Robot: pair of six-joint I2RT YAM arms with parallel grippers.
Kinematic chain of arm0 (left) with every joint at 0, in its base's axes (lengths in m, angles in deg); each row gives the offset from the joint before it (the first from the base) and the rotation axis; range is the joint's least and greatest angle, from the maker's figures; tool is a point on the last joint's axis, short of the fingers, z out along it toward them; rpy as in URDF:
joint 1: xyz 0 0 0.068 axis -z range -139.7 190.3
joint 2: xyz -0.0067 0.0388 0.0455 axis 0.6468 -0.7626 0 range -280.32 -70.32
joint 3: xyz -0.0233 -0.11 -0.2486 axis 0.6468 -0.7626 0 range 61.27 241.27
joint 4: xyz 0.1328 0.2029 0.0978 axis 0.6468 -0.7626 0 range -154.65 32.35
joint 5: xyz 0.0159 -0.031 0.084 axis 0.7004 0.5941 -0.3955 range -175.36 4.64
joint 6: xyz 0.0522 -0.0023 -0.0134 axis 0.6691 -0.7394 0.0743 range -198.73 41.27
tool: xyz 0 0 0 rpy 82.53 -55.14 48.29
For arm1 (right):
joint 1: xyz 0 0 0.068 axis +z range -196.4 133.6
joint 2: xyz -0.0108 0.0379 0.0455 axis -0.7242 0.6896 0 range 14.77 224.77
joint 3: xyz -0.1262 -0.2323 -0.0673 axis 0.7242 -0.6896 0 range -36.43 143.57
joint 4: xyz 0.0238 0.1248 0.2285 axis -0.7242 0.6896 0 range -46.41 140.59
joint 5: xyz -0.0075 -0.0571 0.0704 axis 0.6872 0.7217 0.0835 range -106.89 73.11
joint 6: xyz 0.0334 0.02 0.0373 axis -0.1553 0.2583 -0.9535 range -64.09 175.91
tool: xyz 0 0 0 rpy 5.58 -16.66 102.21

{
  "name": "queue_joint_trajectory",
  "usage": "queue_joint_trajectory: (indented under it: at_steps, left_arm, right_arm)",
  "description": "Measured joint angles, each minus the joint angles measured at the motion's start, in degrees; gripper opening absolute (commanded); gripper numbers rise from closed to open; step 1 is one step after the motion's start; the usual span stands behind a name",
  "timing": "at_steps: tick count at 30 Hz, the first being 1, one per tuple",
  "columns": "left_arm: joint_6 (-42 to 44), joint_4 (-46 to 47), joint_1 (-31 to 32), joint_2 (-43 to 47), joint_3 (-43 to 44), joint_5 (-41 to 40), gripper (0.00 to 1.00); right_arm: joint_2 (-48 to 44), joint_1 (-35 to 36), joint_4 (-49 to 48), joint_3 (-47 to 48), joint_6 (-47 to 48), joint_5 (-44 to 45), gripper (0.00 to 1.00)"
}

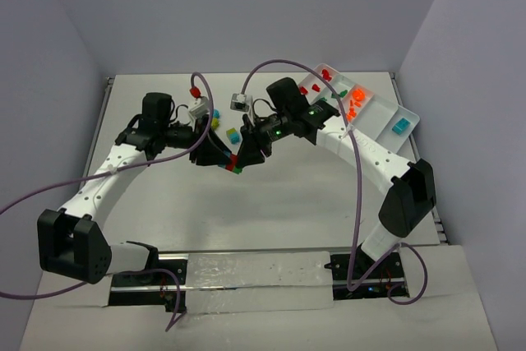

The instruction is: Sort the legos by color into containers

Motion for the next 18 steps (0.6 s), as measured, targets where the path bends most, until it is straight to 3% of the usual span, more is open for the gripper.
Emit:
queue_joint_trajectory:
  at_steps: [8,18]
  left_arm:
    - [1.35,-0.7,-2.23,0.44,1.49,-4.89,0.0]
    - [0.11,1.46,-5.04,0.42,3.09,-11.16,0.0]
  right_arm:
    - [-3.5,-3.24,3.48,-3.52,3.22,1.27,0.0]
    - [-4.11,-14.02,6.29,-4.85,5.86,4.96,0.0]
